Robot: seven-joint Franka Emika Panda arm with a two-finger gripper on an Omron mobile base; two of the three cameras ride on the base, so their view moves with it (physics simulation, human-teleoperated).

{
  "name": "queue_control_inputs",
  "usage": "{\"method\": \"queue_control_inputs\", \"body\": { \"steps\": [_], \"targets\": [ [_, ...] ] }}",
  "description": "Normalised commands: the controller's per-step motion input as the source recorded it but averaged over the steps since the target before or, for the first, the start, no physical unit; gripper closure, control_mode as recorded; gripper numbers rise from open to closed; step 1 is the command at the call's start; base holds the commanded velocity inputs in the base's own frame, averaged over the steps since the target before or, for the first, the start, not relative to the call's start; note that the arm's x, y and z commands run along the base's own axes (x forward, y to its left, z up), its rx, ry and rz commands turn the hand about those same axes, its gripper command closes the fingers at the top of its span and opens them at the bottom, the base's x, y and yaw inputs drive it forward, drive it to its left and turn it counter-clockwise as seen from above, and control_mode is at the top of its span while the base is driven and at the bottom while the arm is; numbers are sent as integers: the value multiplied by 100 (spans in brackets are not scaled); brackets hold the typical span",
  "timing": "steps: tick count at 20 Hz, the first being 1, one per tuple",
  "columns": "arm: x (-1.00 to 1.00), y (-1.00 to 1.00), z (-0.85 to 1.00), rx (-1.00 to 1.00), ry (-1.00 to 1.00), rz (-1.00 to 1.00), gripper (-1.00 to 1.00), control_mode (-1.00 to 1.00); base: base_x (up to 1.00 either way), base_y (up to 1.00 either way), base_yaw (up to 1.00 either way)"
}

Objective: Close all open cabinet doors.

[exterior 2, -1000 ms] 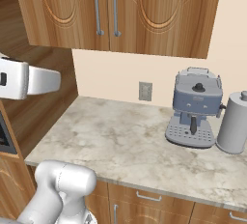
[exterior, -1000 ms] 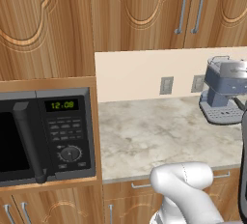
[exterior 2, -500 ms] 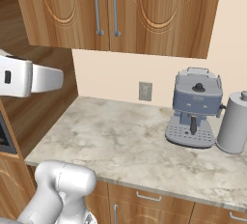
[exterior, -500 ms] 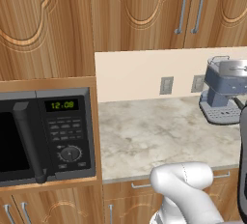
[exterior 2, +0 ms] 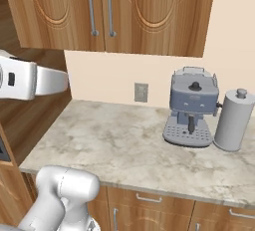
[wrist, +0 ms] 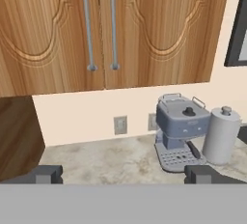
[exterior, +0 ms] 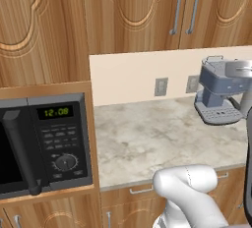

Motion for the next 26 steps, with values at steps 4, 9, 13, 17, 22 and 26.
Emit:
{"method": "queue_control_inputs", "body": {
  "steps": [4, 9, 13, 17, 22, 26],
  "targets": [
    [0, 0, 0, 0, 0, 0, -100, 100, -12, -32, -29],
    [0, 0, 0, 0, 0, 0, -100, 100, -58, -21, -30],
    [0, 0, 0, 0, 0, 0, -100, 100, -67, -30, -23],
    [0, 0, 0, 0, 0, 0, -100, 100, -32, -39, -27],
    [0, 0, 0, 0, 0, 0, -100, 100, 0, -32, -37],
    [0, 0, 0, 0, 0, 0, -100, 100, 0, -27, -52]
  ]
}}
